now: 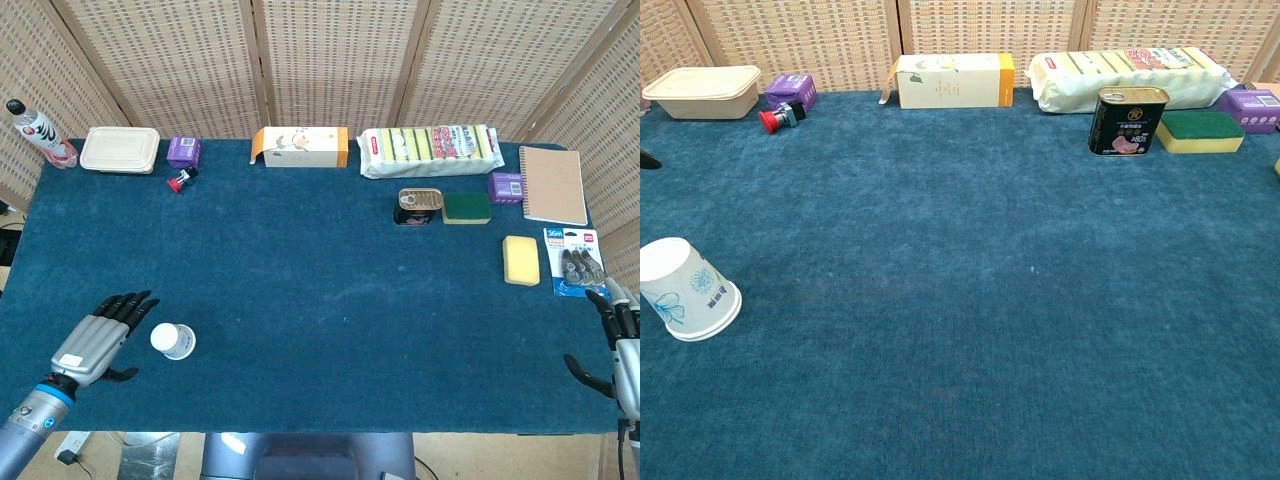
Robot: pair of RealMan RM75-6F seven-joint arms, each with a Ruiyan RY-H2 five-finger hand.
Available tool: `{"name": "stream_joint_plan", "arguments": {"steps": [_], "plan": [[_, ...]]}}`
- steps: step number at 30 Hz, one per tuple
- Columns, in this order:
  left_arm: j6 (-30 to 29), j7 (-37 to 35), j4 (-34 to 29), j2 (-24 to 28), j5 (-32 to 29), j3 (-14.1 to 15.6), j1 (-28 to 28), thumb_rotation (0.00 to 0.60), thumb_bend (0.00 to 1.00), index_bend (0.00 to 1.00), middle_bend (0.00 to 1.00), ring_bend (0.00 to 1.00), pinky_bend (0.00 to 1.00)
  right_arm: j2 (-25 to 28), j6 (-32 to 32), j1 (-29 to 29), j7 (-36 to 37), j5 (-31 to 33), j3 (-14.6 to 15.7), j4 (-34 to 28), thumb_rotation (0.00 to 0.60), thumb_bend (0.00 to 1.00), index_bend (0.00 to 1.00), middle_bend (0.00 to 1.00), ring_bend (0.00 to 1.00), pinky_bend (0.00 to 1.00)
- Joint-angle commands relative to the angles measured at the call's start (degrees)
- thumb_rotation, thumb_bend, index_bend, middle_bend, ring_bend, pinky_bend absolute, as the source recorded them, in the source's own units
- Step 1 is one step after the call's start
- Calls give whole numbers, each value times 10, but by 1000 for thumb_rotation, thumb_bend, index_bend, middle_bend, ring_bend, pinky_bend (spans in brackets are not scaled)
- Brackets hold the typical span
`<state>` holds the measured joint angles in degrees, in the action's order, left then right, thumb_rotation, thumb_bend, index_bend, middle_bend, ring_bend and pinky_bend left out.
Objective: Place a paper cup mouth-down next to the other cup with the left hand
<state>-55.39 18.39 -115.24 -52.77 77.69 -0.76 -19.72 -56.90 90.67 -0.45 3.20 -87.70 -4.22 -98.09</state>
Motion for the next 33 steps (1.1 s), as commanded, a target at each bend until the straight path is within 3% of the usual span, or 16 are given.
{"name": "stream_joint_plan", "arguments": {"steps": [1, 11, 16, 26, 33], "plan": [[38, 34, -23, 2, -55, -11, -41, 600, 164, 0, 0, 0, 60, 2, 0, 0, 5, 0, 0, -1, 600, 270, 106, 0, 0, 0], [39, 113, -25, -40, -177, -8, -90, 600, 167, 26, 0, 0, 60, 7, -4, 0, 23, 1, -1, -1, 600, 269, 107, 0, 0, 0], [28, 135, -29, -52, -199, -2, -104, 600, 178, 162, 0, 0, 60, 9, -3, 0, 28, -2, 0, -2, 600, 270, 107, 0, 0, 0], [12, 160, -22, -74, -244, 12, -124, 600, 194, 202, 0, 0, 60, 10, -4, 0, 35, -2, 0, -2, 600, 270, 107, 0, 0, 0], [4, 162, -16, -80, -260, 18, -134, 600, 240, 285, 0, 0, 60, 11, -7, 0, 40, -2, 0, -2, 600, 270, 107, 0, 0, 0]]}}
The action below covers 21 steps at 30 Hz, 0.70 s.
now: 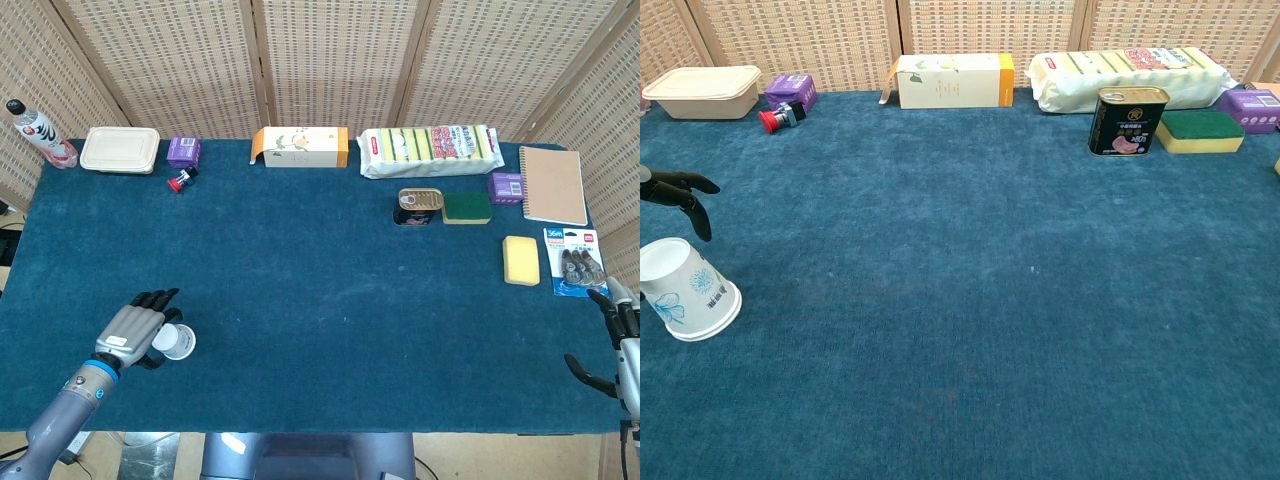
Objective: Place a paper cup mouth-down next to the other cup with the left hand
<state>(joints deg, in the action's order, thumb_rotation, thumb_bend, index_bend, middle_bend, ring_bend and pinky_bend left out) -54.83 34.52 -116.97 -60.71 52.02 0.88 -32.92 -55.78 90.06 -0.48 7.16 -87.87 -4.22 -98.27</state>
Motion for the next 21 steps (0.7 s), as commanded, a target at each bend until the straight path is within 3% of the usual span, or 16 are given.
{"name": "stream_joint_plan", "arguments": {"steps": [1, 21], "plan": [[-3, 1, 2, -2, -5, 2, -3, 600, 243, 288, 0, 0, 60, 0, -1, 0, 0, 0, 0, 0, 600, 270, 107, 0, 0, 0], [-34, -4, -17, 13, -6, 12, -15, 600, 261, 407, 0, 0, 60, 2, -3, -1, 8, -3, 2, -1, 600, 270, 107, 0, 0, 0]]}}
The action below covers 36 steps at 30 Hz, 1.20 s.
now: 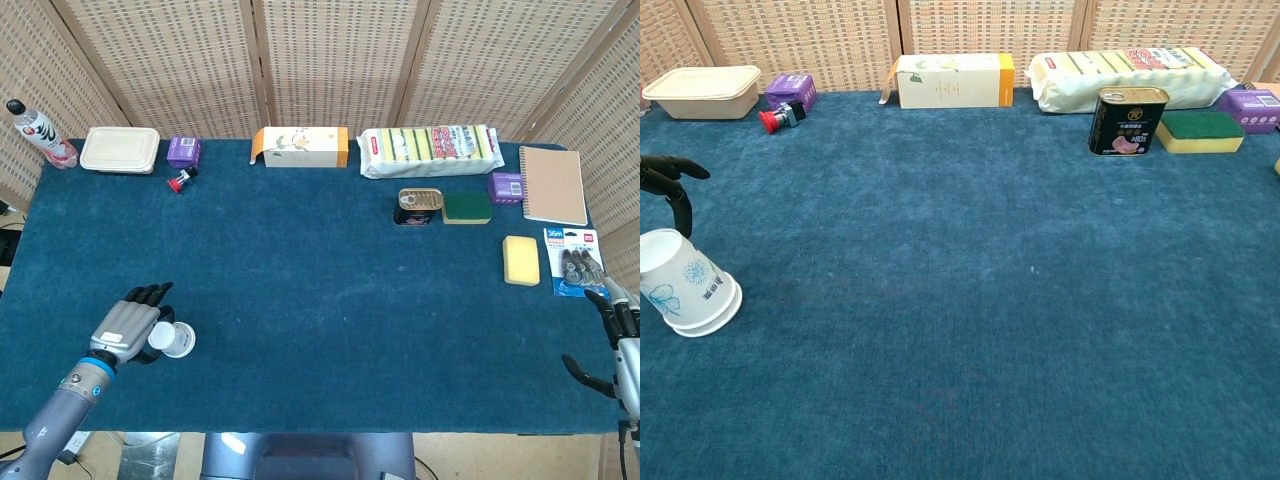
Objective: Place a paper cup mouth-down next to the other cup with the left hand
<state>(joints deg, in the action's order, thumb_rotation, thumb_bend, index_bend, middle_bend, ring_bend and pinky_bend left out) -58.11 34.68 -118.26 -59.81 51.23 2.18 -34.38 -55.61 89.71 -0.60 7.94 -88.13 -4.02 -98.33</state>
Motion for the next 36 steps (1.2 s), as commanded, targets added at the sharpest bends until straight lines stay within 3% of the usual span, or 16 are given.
{"name": "stream_joint_plan", "arguments": {"steps": [1, 17, 21, 26, 36], "plan": [[-1, -10, -6, 6, 3, -1, 0, 600, 261, 408, 0, 0, 60, 0, 0, 0, 0, 0, 0, 0, 600, 270, 107, 0, 0, 0], [-14, -130, -106, 154, 93, -39, 16, 600, 261, 409, 0, 0, 60, -1, -2, -1, -2, 1, 1, -2, 600, 271, 107, 0, 0, 0], [-8, -142, -114, 169, 99, -45, 14, 600, 261, 408, 0, 0, 60, -1, -2, 0, -4, -1, 1, -3, 600, 270, 107, 0, 0, 0], [17, -129, -109, 152, 81, -51, -7, 600, 262, 408, 0, 0, 60, -1, -2, -1, -5, 0, 1, -3, 600, 270, 107, 0, 0, 0], [47, -58, -74, 53, -32, -56, -81, 600, 261, 408, 0, 0, 60, 2, -3, -1, 3, 5, -1, -2, 600, 270, 107, 0, 0, 0]]}}
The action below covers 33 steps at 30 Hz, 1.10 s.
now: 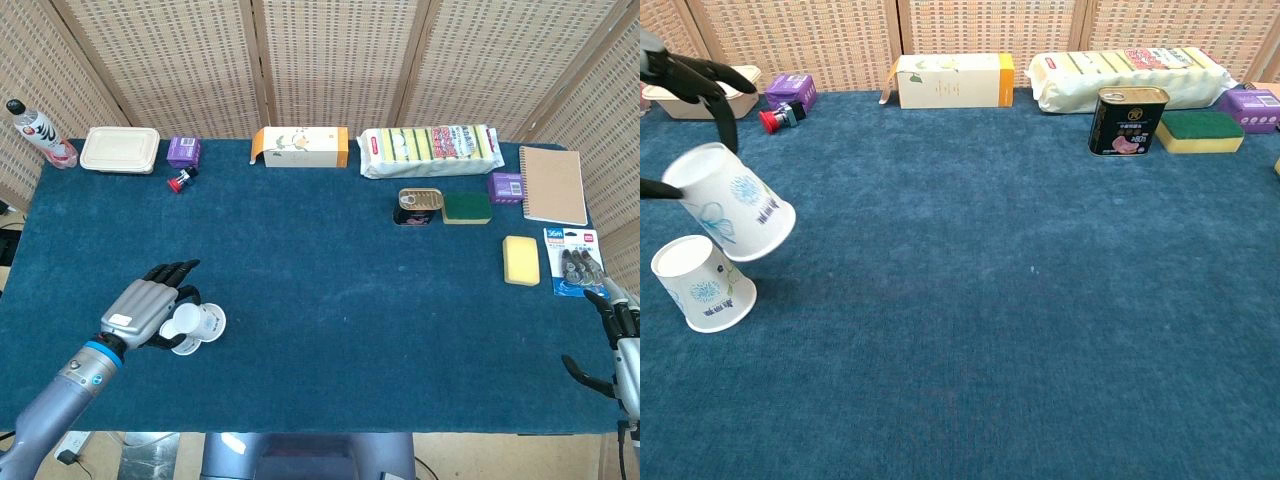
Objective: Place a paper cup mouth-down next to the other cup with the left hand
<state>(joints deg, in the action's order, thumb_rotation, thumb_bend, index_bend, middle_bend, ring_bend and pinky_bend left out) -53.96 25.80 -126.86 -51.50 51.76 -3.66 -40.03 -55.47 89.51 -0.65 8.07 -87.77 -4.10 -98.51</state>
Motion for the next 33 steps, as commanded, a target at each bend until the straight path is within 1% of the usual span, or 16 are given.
{"name": "stream_joint_plan", "arguments": {"steps": [1, 8, 12, 19, 29, 33], "plan": [[3, 41, 14, -37, -49, 5, -31, 600, 261, 409, 0, 0, 60, 1, -2, -1, 2, 2, 0, 1, 600, 270, 107, 0, 0, 0], [-13, 96, 39, -97, -129, 22, -70, 600, 259, 408, 0, 0, 60, 2, -3, -1, 3, 1, 0, 0, 600, 270, 107, 0, 0, 0], [-19, 108, 43, -114, -154, 32, -81, 600, 257, 408, 0, 0, 61, 2, -2, 0, 5, 2, -1, 1, 600, 270, 107, 0, 0, 0], [-50, 126, 50, -133, -169, 38, -90, 600, 251, 408, 0, 0, 61, 2, -4, -1, 6, -1, 1, 0, 600, 270, 107, 0, 0, 0], [-52, 154, 69, -162, -198, 47, -114, 600, 247, 408, 0, 0, 60, 3, -3, -1, 10, 0, 0, 1, 600, 270, 107, 0, 0, 0], [-64, 169, 71, -176, -220, 52, -124, 600, 246, 407, 0, 0, 60, 4, -3, -1, 14, 0, 0, 2, 600, 270, 107, 0, 0, 0]]}}
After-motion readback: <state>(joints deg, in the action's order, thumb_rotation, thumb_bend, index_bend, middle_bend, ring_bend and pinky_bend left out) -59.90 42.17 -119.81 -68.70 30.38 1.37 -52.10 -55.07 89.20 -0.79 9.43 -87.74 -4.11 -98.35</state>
